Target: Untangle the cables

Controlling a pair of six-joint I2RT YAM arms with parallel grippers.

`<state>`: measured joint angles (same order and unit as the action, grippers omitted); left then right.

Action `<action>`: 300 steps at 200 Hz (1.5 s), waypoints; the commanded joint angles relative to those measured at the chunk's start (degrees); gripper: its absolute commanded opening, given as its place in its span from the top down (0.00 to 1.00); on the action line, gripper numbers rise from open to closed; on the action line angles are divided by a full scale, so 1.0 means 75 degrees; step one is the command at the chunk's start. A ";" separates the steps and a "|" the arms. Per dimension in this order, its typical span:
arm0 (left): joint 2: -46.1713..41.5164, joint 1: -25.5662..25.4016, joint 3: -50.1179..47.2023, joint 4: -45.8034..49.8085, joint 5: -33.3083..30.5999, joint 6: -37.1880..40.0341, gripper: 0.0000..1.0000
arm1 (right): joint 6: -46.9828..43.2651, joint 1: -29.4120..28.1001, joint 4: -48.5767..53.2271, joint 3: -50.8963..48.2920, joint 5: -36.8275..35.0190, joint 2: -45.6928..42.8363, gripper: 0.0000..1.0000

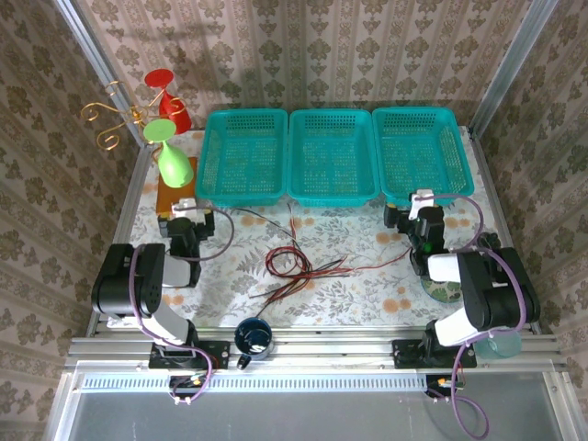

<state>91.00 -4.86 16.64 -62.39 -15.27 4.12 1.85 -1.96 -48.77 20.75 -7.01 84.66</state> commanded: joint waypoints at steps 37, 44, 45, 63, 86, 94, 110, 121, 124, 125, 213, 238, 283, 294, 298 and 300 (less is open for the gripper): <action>-0.0093 -0.0506 -0.0544 -0.1543 -0.0285 0.0470 0.00 | -0.0055 -0.0113 0.1338 -0.0445 -0.0105 -0.2489 0.00; -0.0098 -0.0506 -0.0546 -0.1548 -0.0279 0.0465 0.00 | -0.0073 -0.0114 0.1536 -0.0481 -0.0116 -0.2743 0.00; -0.0098 -0.0509 -0.0545 -0.1548 -0.0282 0.0462 0.00 | -0.0072 -0.0114 0.1570 -0.0475 -0.0124 -0.2785 0.00; -0.0289 -0.0515 -0.0535 -0.1477 -0.0312 0.0564 0.00 | -0.0001 -0.0187 0.2179 -0.0406 -0.0098 -0.3429 0.00; -0.1436 -0.0571 -0.0169 0.0291 -0.0473 0.0532 0.00 | 0.0080 -0.0340 0.2988 -0.0076 -0.0091 -0.3882 0.00; -0.1863 -0.0581 0.0101 0.1155 -0.0540 0.0582 0.00 | 0.0105 -0.0391 0.3192 0.0038 -0.0096 -0.3970 0.00; -0.2662 -0.0665 0.0533 0.2971 -0.0979 0.0483 0.00 | 0.0155 -0.0496 0.3596 0.0265 -0.0095 -0.4131 0.00; -0.3236 -0.0713 0.0810 0.4087 -0.1224 0.0337 0.00 | 0.0190 -0.0578 0.4016 0.0499 -0.0113 -0.4192 0.00; -0.3378 -0.0739 0.0902 0.4488 -0.1290 0.0306 0.00 | 0.0213 -0.0598 0.4150 0.0587 -0.0127 -0.4208 0.00; -0.3437 -0.0754 0.0953 0.4628 -0.1315 0.0288 0.00 | 0.0218 -0.0602 0.4202 0.0615 -0.0130 -0.4209 0.00; -0.3109 -0.4015 0.5147 1.2797 -0.0442 -0.1145 0.00 | 0.3029 -0.0770 0.8897 0.3027 0.0761 -0.3836 0.00; -0.2100 -0.5541 0.6007 1.3201 -0.0353 -0.1171 0.00 | 0.3488 -0.0759 0.9493 0.3079 0.1188 -0.3717 0.00; 0.0453 -0.6642 0.8136 1.3878 0.1013 -0.1149 0.12 | 0.3633 -0.0581 1.0105 0.3485 0.1686 -0.3053 0.00; 0.0981 -0.6768 0.8595 1.3927 0.1333 -0.1144 0.16 | 0.3627 -0.0486 1.0145 0.3574 0.1795 -0.2921 0.00; 0.1157 -0.6795 0.8746 1.3934 0.1436 -0.1164 0.17 | 0.3621 -0.0452 1.0145 0.3598 0.1822 -0.2880 0.00; 0.1235 -0.6808 0.8819 1.3947 0.1493 -0.1178 0.18 | 0.3624 -0.0430 1.0156 0.3620 0.1833 -0.2861 0.00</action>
<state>94.17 -54.43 76.62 37.17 -11.20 -4.03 27.31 -6.55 23.55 44.99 3.53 61.78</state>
